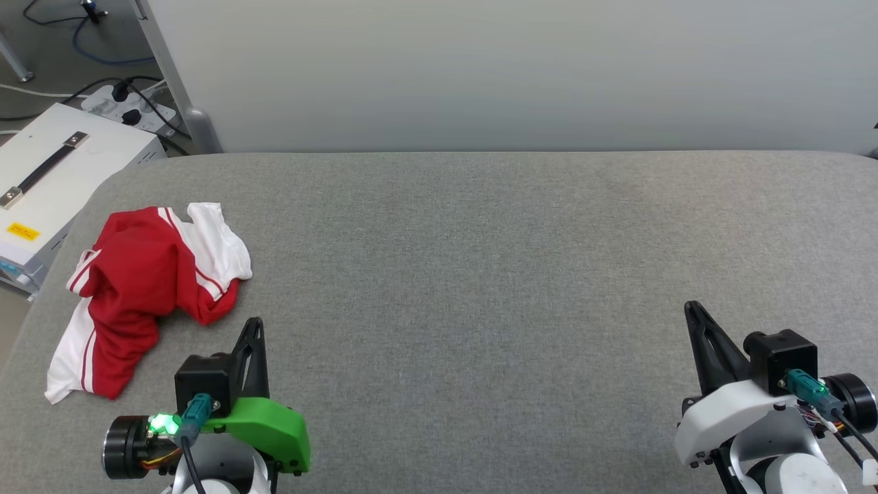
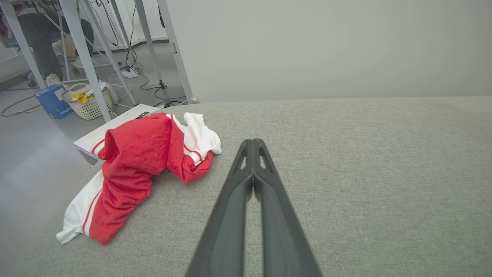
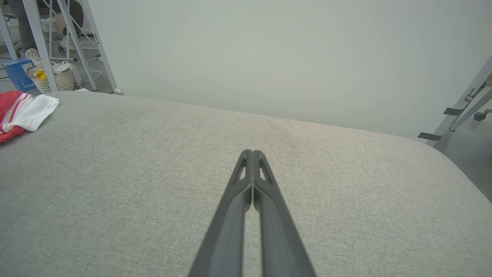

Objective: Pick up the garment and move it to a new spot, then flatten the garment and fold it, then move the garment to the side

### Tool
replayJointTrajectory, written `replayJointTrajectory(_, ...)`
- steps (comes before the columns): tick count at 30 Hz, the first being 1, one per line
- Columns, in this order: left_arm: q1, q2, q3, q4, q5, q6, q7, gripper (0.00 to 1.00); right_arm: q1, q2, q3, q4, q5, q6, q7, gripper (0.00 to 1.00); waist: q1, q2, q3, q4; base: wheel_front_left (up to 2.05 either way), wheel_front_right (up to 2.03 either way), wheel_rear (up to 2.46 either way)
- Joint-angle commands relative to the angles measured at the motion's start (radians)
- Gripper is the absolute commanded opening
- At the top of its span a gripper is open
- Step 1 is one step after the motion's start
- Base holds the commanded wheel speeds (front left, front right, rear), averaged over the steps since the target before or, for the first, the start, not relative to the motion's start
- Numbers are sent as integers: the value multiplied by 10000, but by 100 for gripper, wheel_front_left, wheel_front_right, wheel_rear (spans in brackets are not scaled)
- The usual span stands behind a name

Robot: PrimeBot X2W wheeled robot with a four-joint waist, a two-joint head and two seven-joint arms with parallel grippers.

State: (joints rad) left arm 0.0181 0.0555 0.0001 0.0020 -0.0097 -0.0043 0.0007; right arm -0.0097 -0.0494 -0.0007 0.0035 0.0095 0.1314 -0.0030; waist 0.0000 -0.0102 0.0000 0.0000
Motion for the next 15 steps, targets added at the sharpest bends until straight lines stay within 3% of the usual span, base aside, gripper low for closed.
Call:
replayJointTrajectory(1,-181,-53,-1,-20,97,43,-7,0,97,-8,7,-35,-95,-7,30,0,0,102,0,0,0,0,0)
replayJointTrajectory(15,-181,-53,-1,-20,97,43,-7,0,97,-8,7,-35,-95,-7,30,0,0,102,0,0,0,0,0)
